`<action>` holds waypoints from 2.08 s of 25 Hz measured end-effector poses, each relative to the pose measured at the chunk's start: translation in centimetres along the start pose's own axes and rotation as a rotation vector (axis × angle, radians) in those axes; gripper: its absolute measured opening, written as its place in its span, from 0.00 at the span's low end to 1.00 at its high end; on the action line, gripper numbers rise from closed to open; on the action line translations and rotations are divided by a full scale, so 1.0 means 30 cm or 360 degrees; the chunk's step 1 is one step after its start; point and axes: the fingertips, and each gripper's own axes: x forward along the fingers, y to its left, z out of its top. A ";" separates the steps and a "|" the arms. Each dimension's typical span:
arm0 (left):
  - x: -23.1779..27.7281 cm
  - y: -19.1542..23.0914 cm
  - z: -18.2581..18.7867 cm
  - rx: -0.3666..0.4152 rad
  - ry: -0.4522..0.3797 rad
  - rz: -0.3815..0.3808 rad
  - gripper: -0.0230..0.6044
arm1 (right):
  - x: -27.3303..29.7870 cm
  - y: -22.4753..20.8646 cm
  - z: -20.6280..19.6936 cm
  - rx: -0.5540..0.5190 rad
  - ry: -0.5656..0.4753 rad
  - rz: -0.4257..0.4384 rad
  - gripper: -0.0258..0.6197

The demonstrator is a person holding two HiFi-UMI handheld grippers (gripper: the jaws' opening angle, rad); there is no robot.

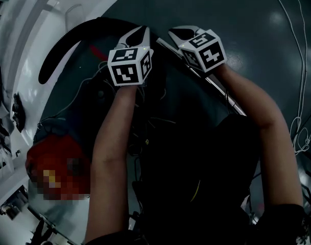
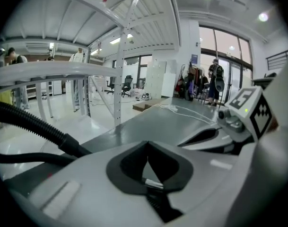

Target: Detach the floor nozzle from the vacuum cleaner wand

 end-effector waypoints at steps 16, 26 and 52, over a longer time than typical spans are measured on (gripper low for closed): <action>0.115 0.155 -0.212 0.0275 0.0121 -0.0140 0.05 | 0.191 0.015 -0.023 -0.0105 0.0013 0.0128 0.04; 0.187 0.194 -0.334 0.0293 0.0171 -0.0205 0.05 | 0.274 -0.014 -0.182 -0.0043 0.0194 0.0099 0.04; 0.211 0.106 -0.479 0.0411 0.0244 -0.0395 0.05 | 0.390 0.036 -0.356 -0.0161 0.0451 0.0188 0.29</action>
